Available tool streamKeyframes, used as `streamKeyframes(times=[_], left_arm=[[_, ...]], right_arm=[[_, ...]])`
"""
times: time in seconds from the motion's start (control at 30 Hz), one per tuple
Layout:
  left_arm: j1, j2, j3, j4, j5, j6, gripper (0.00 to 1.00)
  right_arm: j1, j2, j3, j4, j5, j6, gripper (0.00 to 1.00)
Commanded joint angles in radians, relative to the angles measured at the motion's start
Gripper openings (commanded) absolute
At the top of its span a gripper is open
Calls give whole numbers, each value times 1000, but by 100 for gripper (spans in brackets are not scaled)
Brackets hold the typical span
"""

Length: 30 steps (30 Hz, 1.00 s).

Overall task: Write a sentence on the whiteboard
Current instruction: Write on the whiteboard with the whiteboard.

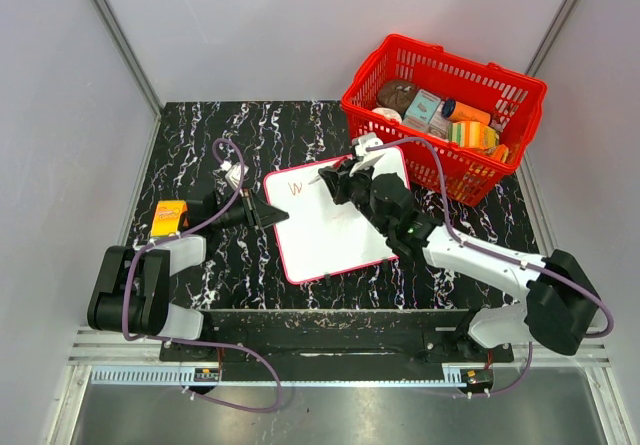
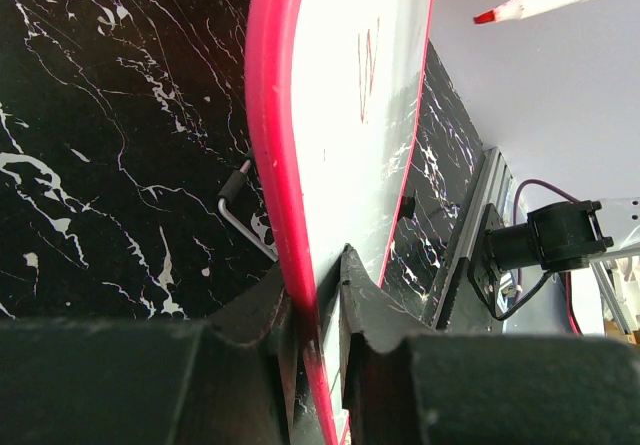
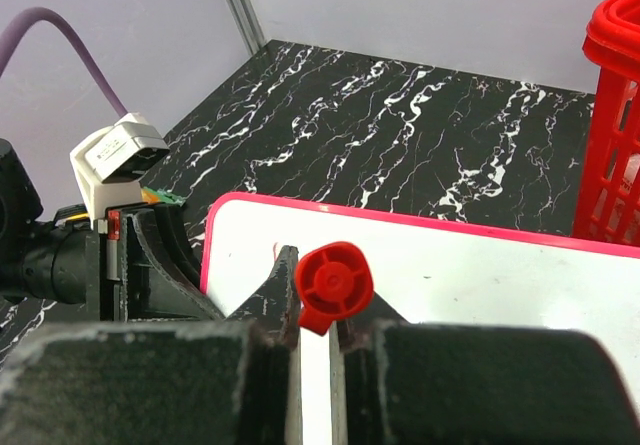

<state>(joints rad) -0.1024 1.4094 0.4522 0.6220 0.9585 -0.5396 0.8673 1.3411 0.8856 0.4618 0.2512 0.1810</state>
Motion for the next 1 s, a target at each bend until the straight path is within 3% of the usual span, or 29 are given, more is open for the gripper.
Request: streamKeyframes(times=[0.0, 0.97], left_arm=[[-16, 8, 8, -10, -116, 170, 0], [-23, 10, 11, -16, -119, 175, 0]], right_arm=[[-5, 23, 12, 24, 17, 9, 0], [-7, 93, 58, 89, 60, 18, 0]])
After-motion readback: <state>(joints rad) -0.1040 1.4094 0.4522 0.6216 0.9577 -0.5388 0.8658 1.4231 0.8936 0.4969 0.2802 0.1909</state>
